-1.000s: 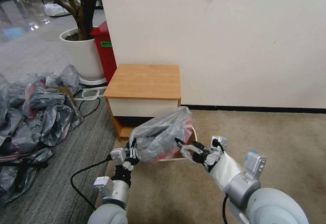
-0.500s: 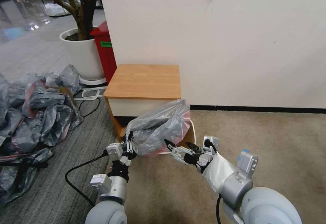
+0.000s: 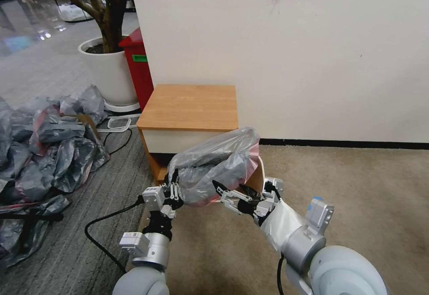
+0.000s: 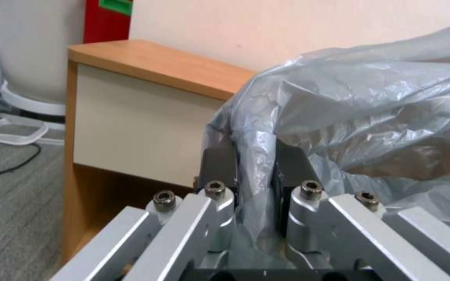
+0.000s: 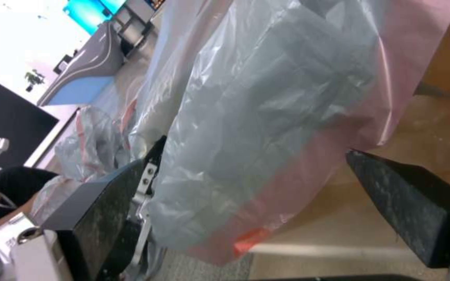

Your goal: Pick up the garbage bag from the table and place it over the trash can.

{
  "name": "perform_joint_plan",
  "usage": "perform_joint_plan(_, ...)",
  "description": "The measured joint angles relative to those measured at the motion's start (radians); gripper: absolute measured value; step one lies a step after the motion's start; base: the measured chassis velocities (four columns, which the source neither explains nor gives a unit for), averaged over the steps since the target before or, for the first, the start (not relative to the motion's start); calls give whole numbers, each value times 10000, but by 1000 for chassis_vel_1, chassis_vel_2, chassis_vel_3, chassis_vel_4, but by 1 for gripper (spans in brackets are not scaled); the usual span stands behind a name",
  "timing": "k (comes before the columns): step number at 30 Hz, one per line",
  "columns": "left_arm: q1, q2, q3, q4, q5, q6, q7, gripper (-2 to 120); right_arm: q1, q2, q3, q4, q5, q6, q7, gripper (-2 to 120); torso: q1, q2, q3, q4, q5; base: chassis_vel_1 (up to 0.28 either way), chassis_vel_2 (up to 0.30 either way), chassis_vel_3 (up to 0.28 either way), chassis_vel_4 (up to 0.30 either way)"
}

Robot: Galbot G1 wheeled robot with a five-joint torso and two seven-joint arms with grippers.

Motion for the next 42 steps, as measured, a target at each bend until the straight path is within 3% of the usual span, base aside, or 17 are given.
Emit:
perform_joint_plan(14,-84,28,-20,-58,-4,-43,90,9,-76,-54,160,169,-3,-97,460,99,0,0,0,0,0,0,0,0,0)
perform_joint_plan(24,-93,109,-59,-71,-10,-7,157,9,131,74,76,-95,96,403,-219,98,0,0,0,0,0,0,0,0,0)
perform_joint_plan(36,-94,136,-168,-87,-52,90,136,9,221,248,-111,-397,55,646,-280,54,0,0,0,0,0,0,0,0,0)
perform_joint_plan(38,-94,148,-209,-87,-54,134,125,9,229,263,-127,-402,53,664,-290,51,0,0,0,0,-1,0,0,0,0)
perform_joint_plan(42,-94,209,-412,-87,-77,172,103,9,273,298,-216,-439,39,697,-323,29,0,0,1,0,0,0,0,0,0)
